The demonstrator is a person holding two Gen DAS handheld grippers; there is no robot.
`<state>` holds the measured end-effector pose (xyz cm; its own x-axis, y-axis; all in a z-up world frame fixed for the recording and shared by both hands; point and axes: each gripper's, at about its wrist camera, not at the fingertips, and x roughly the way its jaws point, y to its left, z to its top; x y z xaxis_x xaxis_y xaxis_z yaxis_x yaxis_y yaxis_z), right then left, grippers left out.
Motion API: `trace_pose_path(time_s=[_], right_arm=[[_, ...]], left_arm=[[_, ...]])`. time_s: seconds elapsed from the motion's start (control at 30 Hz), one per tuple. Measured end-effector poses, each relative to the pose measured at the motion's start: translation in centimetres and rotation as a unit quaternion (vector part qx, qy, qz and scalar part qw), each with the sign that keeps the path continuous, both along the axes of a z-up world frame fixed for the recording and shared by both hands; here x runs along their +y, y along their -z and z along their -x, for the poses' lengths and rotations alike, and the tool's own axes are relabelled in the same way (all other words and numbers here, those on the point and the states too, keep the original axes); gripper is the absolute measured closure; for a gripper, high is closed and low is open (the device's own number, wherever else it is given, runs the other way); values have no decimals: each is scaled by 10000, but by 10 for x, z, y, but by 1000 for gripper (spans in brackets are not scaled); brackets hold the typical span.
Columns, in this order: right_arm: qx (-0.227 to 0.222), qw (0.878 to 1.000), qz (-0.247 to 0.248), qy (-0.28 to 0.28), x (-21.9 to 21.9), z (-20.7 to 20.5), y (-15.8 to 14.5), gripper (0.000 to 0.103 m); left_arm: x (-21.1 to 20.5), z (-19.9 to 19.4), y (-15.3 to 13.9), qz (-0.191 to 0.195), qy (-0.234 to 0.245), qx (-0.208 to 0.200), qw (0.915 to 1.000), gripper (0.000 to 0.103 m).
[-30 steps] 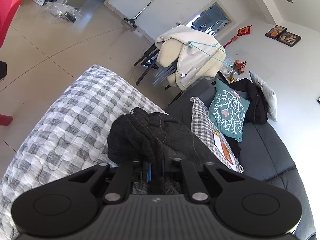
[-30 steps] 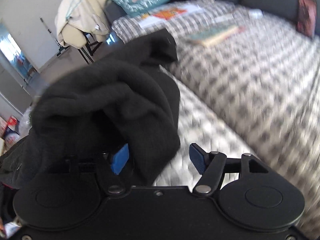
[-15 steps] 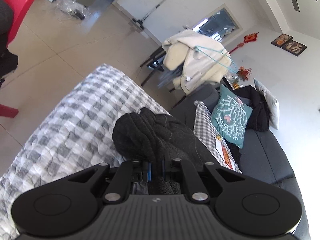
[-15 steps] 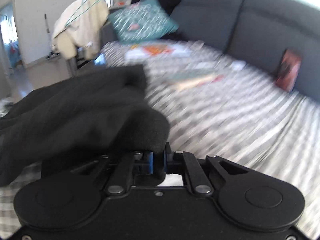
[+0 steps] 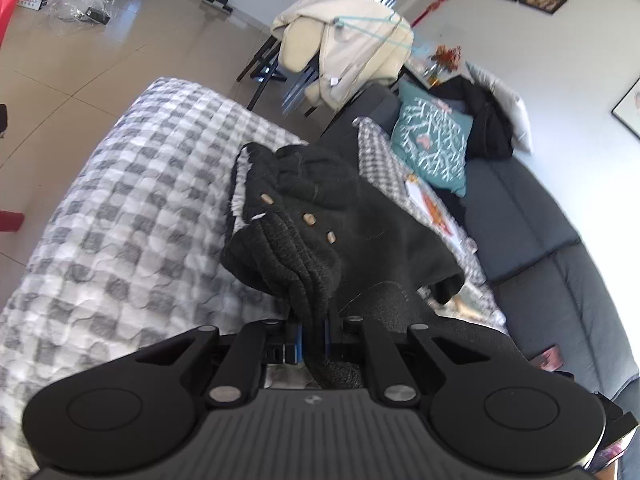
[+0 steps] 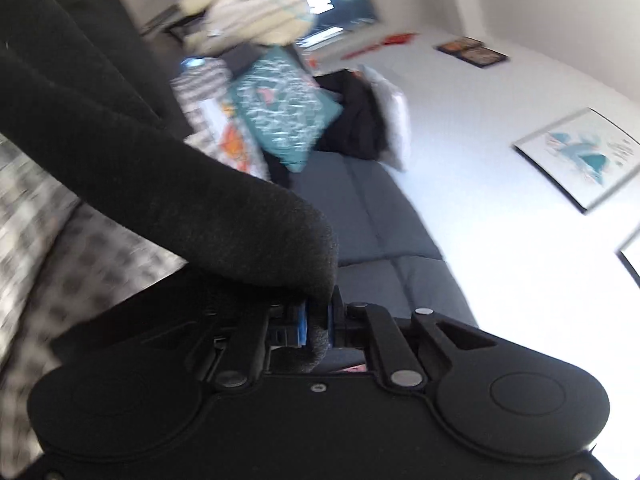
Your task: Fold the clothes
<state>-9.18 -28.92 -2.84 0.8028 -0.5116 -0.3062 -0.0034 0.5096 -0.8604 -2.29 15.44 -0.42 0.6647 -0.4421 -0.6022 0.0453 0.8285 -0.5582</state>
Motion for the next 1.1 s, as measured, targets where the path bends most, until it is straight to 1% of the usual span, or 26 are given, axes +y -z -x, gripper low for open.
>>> trace_pose_path(time_s=[0.07,0.1,0.13,0.2,0.23,0.27,0.33,0.37,0.4,0.43,0.47,0.5,0.53,0.57,0.6,0.67,0.7,0.77,0.87,0.9,0.93,0.97,1.0,1.03,1.07,1.1], right_arm=[[514,9968,-581,-201,-6,15,7,93],[804,9920,-934,-287,-11,20,12,92],[1006,9865,-1258,-308,-16,26,14,89],[1400,9713,-1893,-349,-25,38,17,82],[1495,9661,-2077,-350,-27,42,15,76],[1639,9560,-2410,-322,-37,45,12,69],[1877,9383,-2899,-173,-56,46,2,65],[1961,9302,-3102,-87,-64,46,-6,59],[2037,9217,-3302,-1,-73,46,-13,56],[1980,9169,-3465,81,-84,48,-23,51],[1920,9118,-3627,164,-94,49,-32,47],[1793,9079,-3781,244,-105,49,-39,46],[1672,9053,-3893,304,-110,52,-42,44],[1428,8961,-4181,422,-121,51,-49,43],[1232,8826,-4506,525,-132,46,-52,42],[1004,8532,-5077,644,-143,33,-50,42],[959,8412,-5278,679,-146,24,-47,42],[887,8231,-5558,757,-145,3,-35,42],[738,7924,-5947,1141,-150,-22,-21,42],[701,7851,-6026,1247,-150,-29,-16,43],[655,7853,-6006,1350,-151,-36,-12,49],[610,7858,-5981,1451,-151,-43,-8,71],[574,7953,-5846,1501,-150,-46,-8,82],[496,8042,-5735,1479,-149,-46,-11,91],[415,8129,-5625,1455,-149,-46,-13,94],[277,8186,-5566,1389,-149,-41,-20,94]], left_arm=[[1,2,8,-218,84,103,9997,95],[1,2,11,-282,151,177,9993,95],[1,0,15,-318,249,273,9988,94],[-1,-1,20,-442,503,432,9968,92],[0,-2,21,-409,506,486,9967,89],[1,-2,19,-397,602,518,9960,85],[2,1,11,-421,810,468,9947,61],[2,0,4,-441,1011,410,9931,52],[2,0,1,-439,1235,365,9907,37],[4,-2,0,-419,1286,335,9902,31],[6,-4,-1,-400,1337,304,9897,29],[8,-6,-2,-385,1375,278,9894,29],[9,-9,-2,-413,1307,285,9902,29],[11,-16,1,-436,1192,334,9914,29],[11,-22,4,-412,1114,418,9920,29],[13,-31,10,-279,1030,571,9926,29],[14,-34,12,-230,1000,616,9928,29],[13,-37,14,-187,940,649,9933,29],[12,-40,15,-186,913,662,9934,29],[12,-40,14,-196,912,657,9935,29],[13,-39,13,-197,903,650,9936,29],[14,-38,12,-188,898,639,9937,29],[14,-37,11,-184,914,622,9937,29],[14,-37,11,-218,938,609,9935,29],[13,-36,10,-252,962,596,9933,29],[12,-35,10,-289,984,585,9930,29]])
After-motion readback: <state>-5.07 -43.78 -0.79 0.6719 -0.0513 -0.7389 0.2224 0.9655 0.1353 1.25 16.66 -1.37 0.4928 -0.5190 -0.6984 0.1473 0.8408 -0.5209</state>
